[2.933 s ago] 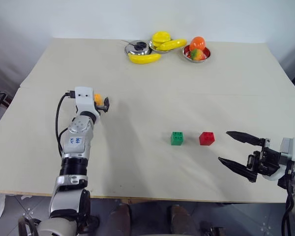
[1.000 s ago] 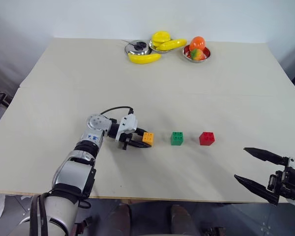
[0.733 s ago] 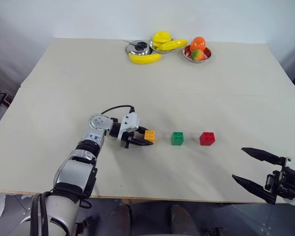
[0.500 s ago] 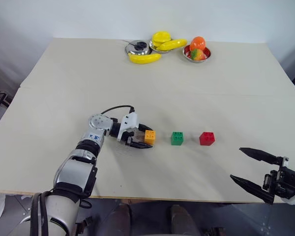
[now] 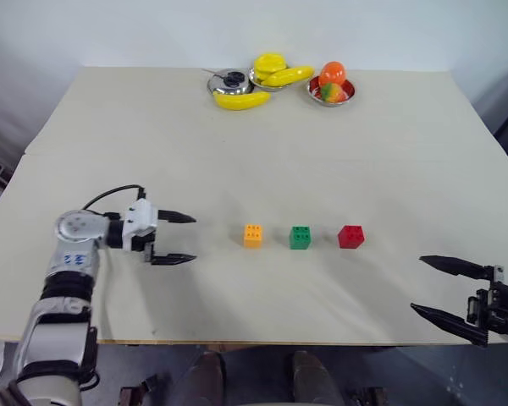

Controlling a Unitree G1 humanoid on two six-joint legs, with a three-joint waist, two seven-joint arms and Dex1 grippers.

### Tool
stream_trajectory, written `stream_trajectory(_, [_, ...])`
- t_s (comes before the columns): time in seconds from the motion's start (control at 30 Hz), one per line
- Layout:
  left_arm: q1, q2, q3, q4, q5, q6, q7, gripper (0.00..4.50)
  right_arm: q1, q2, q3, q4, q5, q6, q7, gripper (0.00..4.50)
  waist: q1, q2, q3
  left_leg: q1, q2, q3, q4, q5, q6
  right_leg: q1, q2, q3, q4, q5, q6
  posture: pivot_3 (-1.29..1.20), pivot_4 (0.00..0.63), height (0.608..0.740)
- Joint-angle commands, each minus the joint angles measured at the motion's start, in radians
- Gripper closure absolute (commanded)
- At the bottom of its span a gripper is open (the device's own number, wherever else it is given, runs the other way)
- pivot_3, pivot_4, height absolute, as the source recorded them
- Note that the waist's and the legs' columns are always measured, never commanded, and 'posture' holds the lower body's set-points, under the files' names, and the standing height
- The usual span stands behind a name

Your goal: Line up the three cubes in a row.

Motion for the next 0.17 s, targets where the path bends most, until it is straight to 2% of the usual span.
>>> stream_trajectory(0.03, [0.113,0.07,0.075,-0.158,-0.057,0.065,0.057,0.04,-0.021,-0.049,-0.026,0.09,-0.021,-0.043,0.085,0.0,-0.002,0.0,0.0,0.0,0.0,0.0,0.0,0.0,0.0,0.0,0.0,0.0,0.0,0.0,0.0,0.0,0.15,0.74])
stream_trajectory(0.17, [0.214,0.092,0.125,-0.261,-0.08,0.116,0.143,0.04,-0.045,-0.073,0.011,0.186,-0.045,-0.1,0.124,0.0,-0.001,0.0,0.0,0.0,0.0,0.0,0.0,0.0,0.0,0.0,0.0,0.0,0.0,0.0,0.0,0.0,0.15,0.74])
